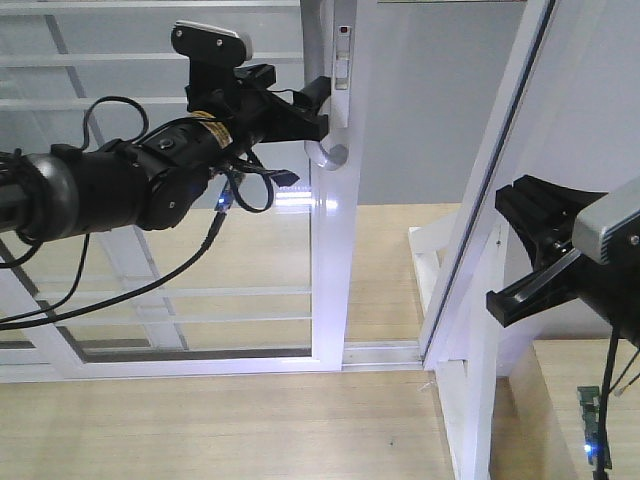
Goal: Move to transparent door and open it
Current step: 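Withdraw the right gripper and bring the left gripper to the handle, then push the handle with the left gripper, sliding the door panel farther open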
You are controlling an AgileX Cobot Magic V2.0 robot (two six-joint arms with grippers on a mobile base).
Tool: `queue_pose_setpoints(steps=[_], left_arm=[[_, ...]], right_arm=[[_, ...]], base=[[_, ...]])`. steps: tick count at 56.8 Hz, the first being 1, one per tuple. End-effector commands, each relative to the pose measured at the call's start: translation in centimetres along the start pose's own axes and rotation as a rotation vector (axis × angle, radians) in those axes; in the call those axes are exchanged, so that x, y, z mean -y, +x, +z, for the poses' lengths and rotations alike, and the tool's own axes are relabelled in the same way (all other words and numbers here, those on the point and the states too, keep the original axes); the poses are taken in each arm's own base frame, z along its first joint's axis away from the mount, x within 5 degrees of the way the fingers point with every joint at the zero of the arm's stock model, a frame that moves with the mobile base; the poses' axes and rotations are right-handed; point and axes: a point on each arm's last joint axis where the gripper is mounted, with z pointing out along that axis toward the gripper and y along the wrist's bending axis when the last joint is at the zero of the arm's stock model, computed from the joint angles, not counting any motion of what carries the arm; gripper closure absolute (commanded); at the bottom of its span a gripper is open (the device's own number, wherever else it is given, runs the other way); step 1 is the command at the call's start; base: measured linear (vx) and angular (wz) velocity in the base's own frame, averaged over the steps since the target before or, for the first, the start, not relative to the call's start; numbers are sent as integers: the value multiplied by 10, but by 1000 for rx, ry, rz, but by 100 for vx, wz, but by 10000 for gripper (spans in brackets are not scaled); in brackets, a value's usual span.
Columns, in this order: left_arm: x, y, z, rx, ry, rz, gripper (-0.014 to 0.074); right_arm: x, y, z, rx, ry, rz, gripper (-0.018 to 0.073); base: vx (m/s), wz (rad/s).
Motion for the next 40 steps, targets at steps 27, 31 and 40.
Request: queue_pose_setpoints(steps=[27, 31, 40], left_arm=[[6, -41, 47, 133, 16, -10, 11], [3, -41, 49, 137, 10, -14, 11], [-9, -40, 50, 145, -41, -78, 11]], right_arm=[[3, -17, -1, 100, 15, -52, 564], [3, -16, -1, 92, 15, -51, 564], [3, -15, -1, 86, 15, -52, 564]], base=[[0, 0], [0, 0], [0, 0]])
